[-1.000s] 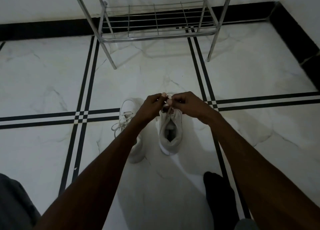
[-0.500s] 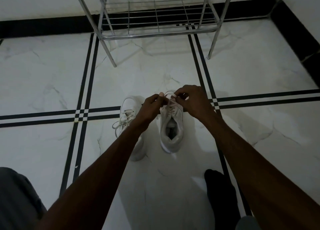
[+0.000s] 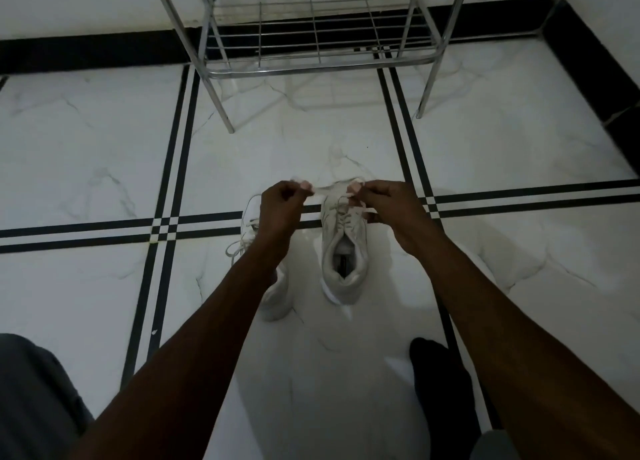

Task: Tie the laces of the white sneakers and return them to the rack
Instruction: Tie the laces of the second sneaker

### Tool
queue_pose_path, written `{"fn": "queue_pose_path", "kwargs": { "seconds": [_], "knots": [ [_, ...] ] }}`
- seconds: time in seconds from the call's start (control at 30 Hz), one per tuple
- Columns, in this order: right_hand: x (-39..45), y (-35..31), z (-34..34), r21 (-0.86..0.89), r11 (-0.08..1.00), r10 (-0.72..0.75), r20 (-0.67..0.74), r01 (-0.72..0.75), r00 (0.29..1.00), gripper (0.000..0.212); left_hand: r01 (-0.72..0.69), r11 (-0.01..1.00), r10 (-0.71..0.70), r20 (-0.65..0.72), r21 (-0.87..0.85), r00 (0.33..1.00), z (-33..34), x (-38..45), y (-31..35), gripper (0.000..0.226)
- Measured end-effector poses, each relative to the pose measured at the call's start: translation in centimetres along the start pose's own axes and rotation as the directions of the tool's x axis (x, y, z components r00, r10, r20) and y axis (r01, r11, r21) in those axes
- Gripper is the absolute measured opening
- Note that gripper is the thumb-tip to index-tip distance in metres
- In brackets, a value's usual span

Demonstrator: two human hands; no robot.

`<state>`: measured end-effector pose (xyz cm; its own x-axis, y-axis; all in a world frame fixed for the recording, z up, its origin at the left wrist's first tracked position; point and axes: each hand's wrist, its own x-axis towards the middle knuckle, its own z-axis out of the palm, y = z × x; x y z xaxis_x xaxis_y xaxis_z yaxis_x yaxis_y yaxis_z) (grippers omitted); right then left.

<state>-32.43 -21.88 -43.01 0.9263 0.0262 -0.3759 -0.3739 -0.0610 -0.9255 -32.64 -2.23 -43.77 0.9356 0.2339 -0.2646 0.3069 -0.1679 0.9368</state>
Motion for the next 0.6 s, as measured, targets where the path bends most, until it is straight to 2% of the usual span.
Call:
{"fn": "queue_pose_path", "kwargs": {
  "seconds": [0.07, 0.13, 0.17, 0.2, 0.27, 0.37, 0.43, 0.47, 0.53, 0.6],
  "knots": [
    [-0.1, 0.8, -0.9, 0.111, 0.98, 0.182, -0.13, -0.168, 0.975, 0.021, 0.026, 0.952, 0.022, -0.152, 0.305, 0.988, -1.0, -0.2, -1.2, 0.027],
    [-0.5, 2.6, -2.4, 0.279, 0.903, 0.405, -0.299, -0.327, 0.864, 0.006, 0.117, 0.795, 0.081, -0.296, 0.595, 0.952, -2.6, -0.4, -2.7, 0.026],
    [-0.9, 3.5, -3.0, 0.305, 0.882, 0.456, -0.366, -0.359, 0.811, 0.006, 0.154, 0.711, 0.101, -0.316, 0.687, 0.943, -3.3, -0.5, -3.4, 0.026],
    [-0.9, 4.8, -3.5, 0.244, 0.893, 0.448, -0.421, -0.377, 0.789, 0.006, 0.167, 0.638, 0.117, -0.309, 0.752, 0.944, -3.8, -0.7, -4.0, 0.024],
    [-0.6, 6.3, -3.6, 0.113, 0.922, 0.38, -0.456, -0.371, 0.805, 0.018, 0.169, 0.58, 0.139, -0.301, 0.797, 0.943, -3.9, -1.1, -4.9, 0.023],
    [-0.2, 5.9, -2.6, -0.021, 0.935, 0.311, -0.428, -0.354, 0.848, 0.034, 0.16, 0.586, 0.172, -0.315, 0.794, 0.933, -3.4, -1.3, -5.0, 0.036],
    [-0.1, 4.8, -2.4, -0.287, 0.904, 0.173, -0.432, -0.316, 0.885, 0.046, 0.081, 0.596, 0.267, -0.293, 0.798, 0.918, -2.9, -1.4, -4.5, 0.054],
    [-0.3, 4.3, -2.5, -0.422, 0.867, 0.064, -0.431, -0.264, 0.9, 0.05, 0.014, 0.591, 0.338, -0.264, 0.807, 0.903, -2.5, -1.5, -4.0, 0.055],
    [-0.6, 4.0, -2.2, -0.559, 0.817, -0.114, -0.4, -0.143, 0.909, 0.05, -0.179, 0.55, 0.456, -0.113, 0.816, 0.883, -1.3, -1.8, -3.3, 0.043],
    [-0.5, 4.1, -1.9, -0.642, 0.767, -0.244, -0.264, 0.019, 0.933, 0.049, -0.393, 0.515, 0.483, 0.122, 0.762, 0.867, 0.3, -2.1, -3.2, 0.031]
  ]
}}
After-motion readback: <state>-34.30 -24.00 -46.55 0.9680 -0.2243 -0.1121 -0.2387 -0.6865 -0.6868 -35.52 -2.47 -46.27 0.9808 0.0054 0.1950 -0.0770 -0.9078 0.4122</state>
